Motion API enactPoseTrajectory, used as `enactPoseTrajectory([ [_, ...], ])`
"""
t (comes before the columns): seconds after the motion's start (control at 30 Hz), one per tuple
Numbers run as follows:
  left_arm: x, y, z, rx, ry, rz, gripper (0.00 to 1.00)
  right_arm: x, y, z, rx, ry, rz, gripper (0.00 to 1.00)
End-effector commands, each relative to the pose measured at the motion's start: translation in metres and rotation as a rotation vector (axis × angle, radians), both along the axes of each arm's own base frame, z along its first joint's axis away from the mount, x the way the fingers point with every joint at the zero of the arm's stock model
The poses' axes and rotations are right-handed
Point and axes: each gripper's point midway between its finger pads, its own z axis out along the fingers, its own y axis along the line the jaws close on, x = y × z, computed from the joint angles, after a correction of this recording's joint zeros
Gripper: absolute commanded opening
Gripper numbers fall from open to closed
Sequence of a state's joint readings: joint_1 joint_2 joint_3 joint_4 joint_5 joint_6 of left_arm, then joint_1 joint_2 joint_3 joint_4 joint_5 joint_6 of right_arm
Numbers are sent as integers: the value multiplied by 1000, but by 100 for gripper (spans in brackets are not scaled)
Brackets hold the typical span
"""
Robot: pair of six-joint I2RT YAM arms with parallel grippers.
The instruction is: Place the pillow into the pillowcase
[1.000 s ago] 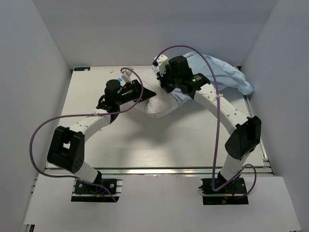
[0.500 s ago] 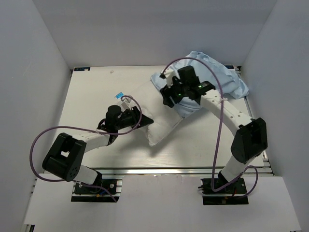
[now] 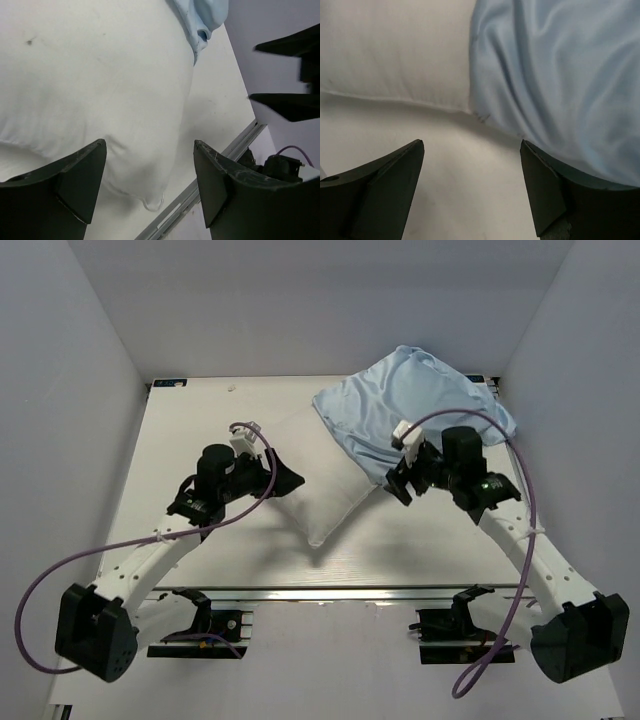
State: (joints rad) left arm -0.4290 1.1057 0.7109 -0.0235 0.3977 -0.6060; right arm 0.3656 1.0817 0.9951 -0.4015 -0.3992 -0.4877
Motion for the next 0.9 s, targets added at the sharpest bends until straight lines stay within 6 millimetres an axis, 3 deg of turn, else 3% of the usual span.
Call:
enactPoseTrajectory([
  [0.0,-27,21,-20,164,70,-14,80,-6,-13,-50,-46,67,-59,82],
  [0.07,-42,16,-26,168,89,-48,82,-5,-19,-65,-42,81,-120,82],
  [0.17,-57,5,-35,195,93,-77,82,2,-21,-74,3,105,-208,81],
  [0.23,-55,2,-39,245,76,-52,82,12,-21,-80,43,132,-278,79],
  [0.3,-63,-18,-44,320,40,-86,83,20,-19,-88,65,162,-316,79],
  [0.33,-56,-12,-46,350,27,-40,83,22,-18,-89,64,167,-314,79],
  [0.37,-63,-23,-50,405,12,-64,83,24,-15,-89,82,185,-327,79],
  [0.53,-64,-34,-66,630,-91,-5,85,32,-12,-80,102,182,-338,79],
  [0.7,-35,-15,-101,898,-108,159,88,30,-14,-76,105,178,-329,80],
  [0.8,-17,-13,-109,1009,-135,227,85,23,-14,-75,108,187,-311,80],
  [0.83,-10,-21,-111,1027,-138,223,82,21,-15,-76,106,189,-309,80],
  [0.87,-3,-26,-109,1007,-141,228,68,20,-16,-75,105,187,-306,80],
])
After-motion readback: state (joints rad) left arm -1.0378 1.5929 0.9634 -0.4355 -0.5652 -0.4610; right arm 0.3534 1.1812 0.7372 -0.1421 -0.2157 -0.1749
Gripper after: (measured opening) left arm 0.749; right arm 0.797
